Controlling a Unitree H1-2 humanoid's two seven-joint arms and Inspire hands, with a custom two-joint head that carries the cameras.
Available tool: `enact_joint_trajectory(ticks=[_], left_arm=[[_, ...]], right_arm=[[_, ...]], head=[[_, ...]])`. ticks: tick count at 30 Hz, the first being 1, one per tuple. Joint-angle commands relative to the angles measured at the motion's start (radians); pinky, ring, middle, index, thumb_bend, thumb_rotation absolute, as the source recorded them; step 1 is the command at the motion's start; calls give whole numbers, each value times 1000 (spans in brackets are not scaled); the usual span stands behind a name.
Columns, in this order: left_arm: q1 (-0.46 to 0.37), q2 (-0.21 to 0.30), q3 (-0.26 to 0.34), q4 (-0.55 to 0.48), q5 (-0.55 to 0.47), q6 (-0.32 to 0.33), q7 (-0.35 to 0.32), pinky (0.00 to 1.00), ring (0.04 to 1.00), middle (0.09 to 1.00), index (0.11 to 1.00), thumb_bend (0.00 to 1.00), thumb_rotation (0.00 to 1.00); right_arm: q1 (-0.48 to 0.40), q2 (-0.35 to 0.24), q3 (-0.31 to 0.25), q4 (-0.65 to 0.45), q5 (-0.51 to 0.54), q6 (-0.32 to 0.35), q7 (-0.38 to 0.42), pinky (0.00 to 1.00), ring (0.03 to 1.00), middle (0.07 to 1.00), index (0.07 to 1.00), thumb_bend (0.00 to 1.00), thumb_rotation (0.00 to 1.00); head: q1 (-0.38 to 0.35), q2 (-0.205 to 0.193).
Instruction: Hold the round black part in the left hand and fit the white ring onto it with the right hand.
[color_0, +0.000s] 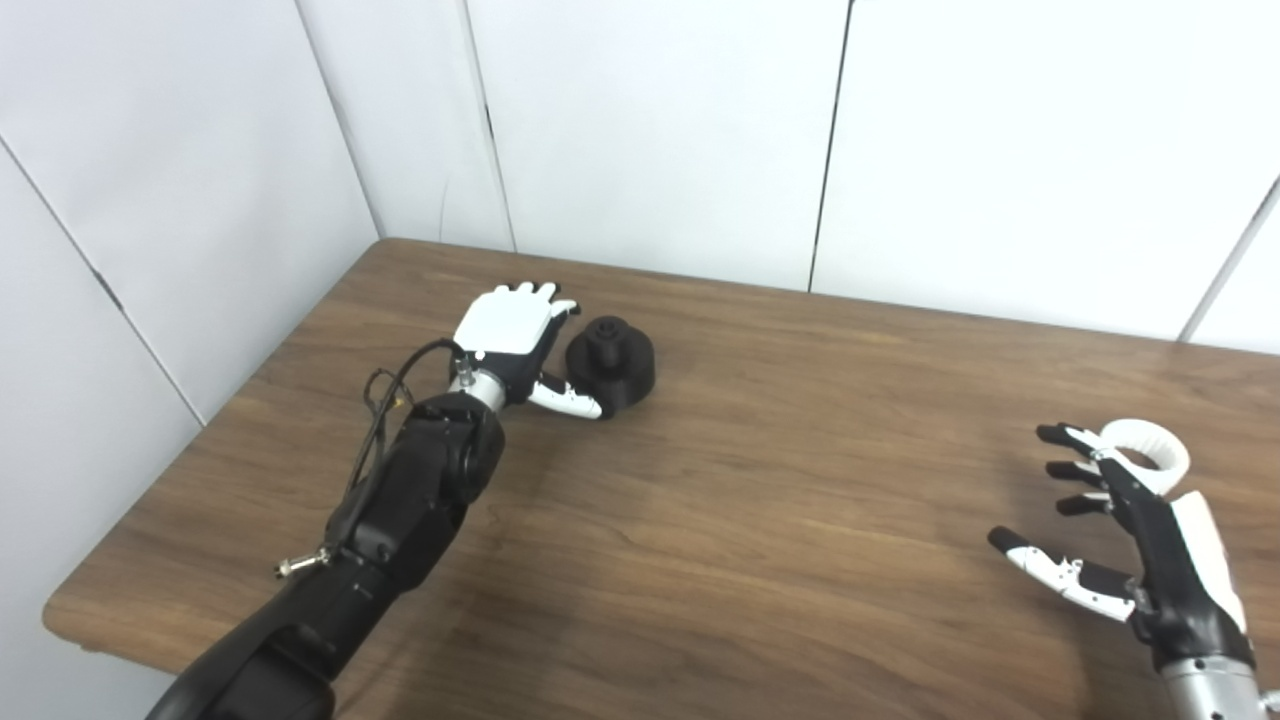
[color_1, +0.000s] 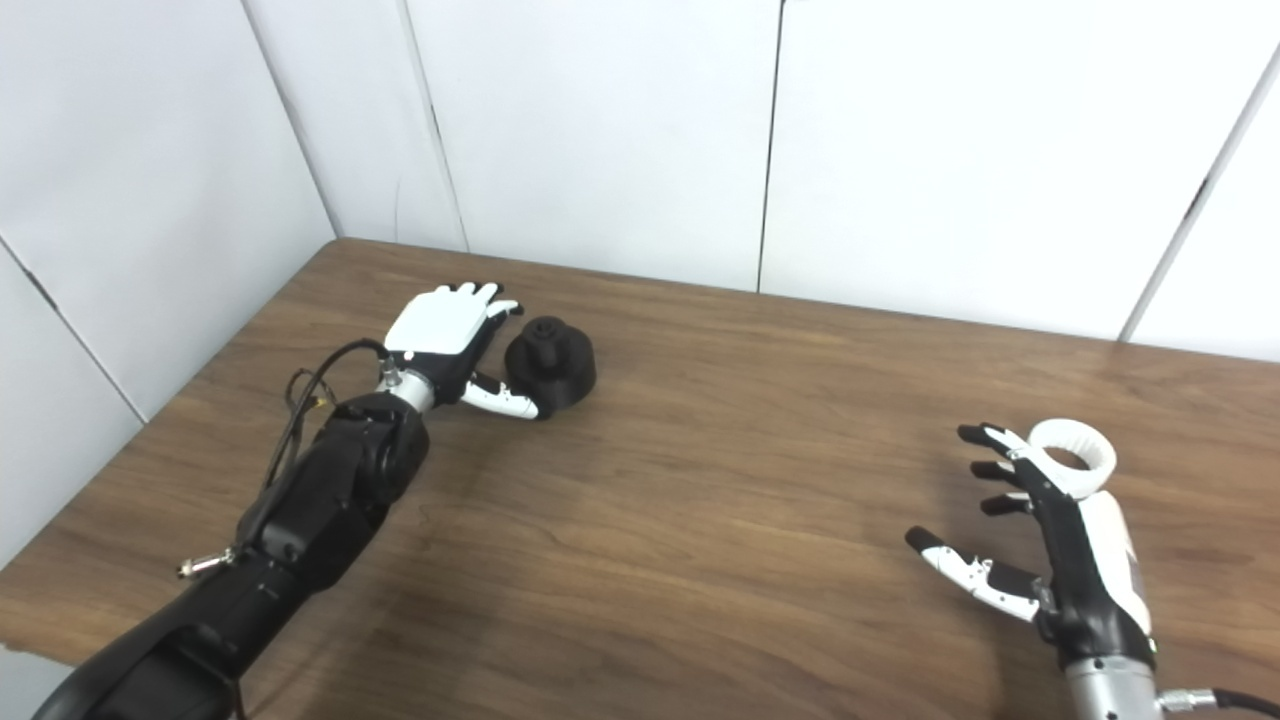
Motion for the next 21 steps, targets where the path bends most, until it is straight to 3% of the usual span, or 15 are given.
enact_joint_trajectory(ticks=[1, 8, 21], left_arm=[[-51, 23, 1, 6, -7, 1, 36, 1000, 1000, 1000, 887, 1000, 576], [-57, -10, 32, 31, -115, -27, 66, 1000, 1000, 1000, 852, 1000, 546], [-49, -35, 48, 61, -273, -124, 109, 1000, 1000, 1000, 659, 952, 364]], right_arm=[[-23, -7, -14, -39, 8, -27, -5, 619, 763, 882, 803, 659, 193], [-16, -10, -16, -38, 10, -29, -4, 631, 767, 882, 805, 663, 200], [-3, -12, -24, -68, -2, -15, -1, 617, 760, 875, 802, 656, 191]], head=[[0, 0], [-4, 7], [-10, 21]])
